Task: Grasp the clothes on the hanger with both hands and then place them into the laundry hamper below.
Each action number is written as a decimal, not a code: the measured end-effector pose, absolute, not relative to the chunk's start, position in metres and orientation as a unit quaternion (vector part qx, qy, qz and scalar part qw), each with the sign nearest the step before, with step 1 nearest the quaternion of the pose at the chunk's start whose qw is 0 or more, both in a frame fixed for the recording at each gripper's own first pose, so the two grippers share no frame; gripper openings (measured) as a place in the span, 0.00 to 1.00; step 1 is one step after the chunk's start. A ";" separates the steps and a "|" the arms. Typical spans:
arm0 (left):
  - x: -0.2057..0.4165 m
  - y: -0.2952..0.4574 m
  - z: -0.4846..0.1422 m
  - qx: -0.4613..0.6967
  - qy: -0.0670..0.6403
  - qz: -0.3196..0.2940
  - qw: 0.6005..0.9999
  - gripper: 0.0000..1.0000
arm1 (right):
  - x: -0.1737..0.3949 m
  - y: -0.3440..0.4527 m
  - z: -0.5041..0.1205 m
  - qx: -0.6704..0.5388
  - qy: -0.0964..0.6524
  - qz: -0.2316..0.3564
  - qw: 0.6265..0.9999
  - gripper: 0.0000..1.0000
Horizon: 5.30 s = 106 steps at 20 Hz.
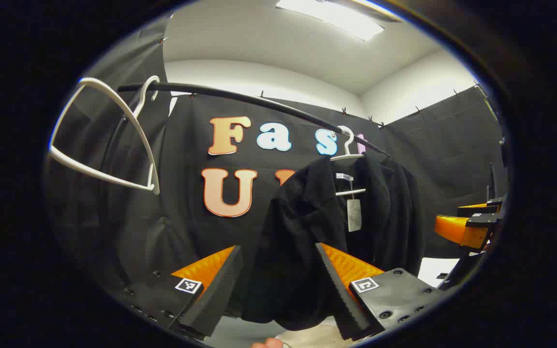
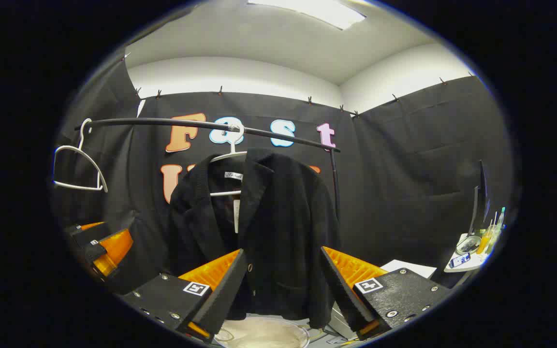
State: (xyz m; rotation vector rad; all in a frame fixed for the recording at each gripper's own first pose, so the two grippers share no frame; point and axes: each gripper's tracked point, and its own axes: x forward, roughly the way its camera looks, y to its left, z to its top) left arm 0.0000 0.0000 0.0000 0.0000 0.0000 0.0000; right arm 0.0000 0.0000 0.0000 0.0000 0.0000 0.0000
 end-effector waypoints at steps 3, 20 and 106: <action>0.000 0.003 -0.008 -0.014 0.007 0.010 1.000 1.00 | 0.000 -0.001 -0.004 -0.007 -0.003 0.004 1.000 0.94; -0.003 0.019 -0.007 -0.015 -0.002 0.058 0.998 0.96 | 0.007 -0.003 -0.020 -0.035 0.000 0.041 0.999 0.93; 0.159 -0.016 -0.036 -0.004 0.012 0.029 0.999 0.07 | 0.121 -0.045 0.016 -0.084 -0.034 0.062 0.994 0.03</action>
